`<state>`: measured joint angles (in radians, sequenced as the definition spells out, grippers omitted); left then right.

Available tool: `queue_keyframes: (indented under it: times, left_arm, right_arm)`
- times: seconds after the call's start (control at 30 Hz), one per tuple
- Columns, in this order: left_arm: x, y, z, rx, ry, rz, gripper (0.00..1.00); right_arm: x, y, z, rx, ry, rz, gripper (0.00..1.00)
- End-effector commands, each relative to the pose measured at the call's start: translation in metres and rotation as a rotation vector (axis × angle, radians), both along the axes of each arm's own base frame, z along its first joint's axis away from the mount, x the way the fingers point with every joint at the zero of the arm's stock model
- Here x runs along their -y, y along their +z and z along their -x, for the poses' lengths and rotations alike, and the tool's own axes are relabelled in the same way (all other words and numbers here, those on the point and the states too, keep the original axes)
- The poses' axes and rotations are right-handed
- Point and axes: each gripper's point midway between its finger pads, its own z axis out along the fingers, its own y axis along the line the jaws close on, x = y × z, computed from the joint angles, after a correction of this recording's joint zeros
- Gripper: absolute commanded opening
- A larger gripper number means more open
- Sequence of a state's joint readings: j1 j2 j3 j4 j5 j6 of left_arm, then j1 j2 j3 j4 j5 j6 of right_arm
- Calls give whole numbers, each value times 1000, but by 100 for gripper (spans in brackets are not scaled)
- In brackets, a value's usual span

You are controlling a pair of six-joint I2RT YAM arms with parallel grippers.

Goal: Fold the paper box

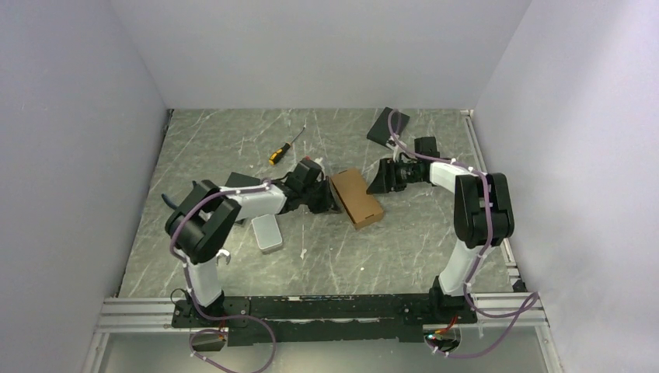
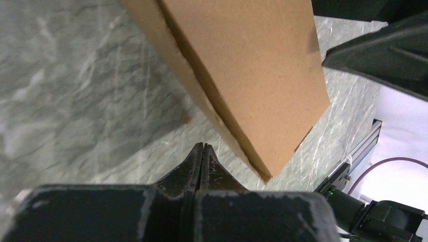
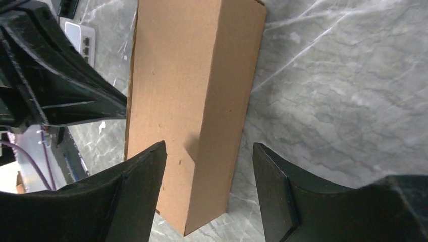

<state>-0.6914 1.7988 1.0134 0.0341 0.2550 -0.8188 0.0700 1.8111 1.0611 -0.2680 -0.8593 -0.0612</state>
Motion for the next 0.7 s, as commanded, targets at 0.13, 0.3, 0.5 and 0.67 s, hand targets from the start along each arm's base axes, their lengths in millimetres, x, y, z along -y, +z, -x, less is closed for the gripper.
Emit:
queue_keyframes:
  times: [0.13,0.3,0.5,0.67]
  left_arm:
    - [53,16,-22,15,-77,95,0]
    - [65,22,-24,29,-93,82,0]
    - [43,34,-18,91,-53,61,0]
    - [8,61,-6,197,12,39,15]
  right_arm:
    - [-28,-7,14,-35,105,-52,51]
    - [-35,-14,18,-32,136,-6,44]
    - [-15,13,1,87,115,57,65]
    - [7,58,-3,279,116,101,86]
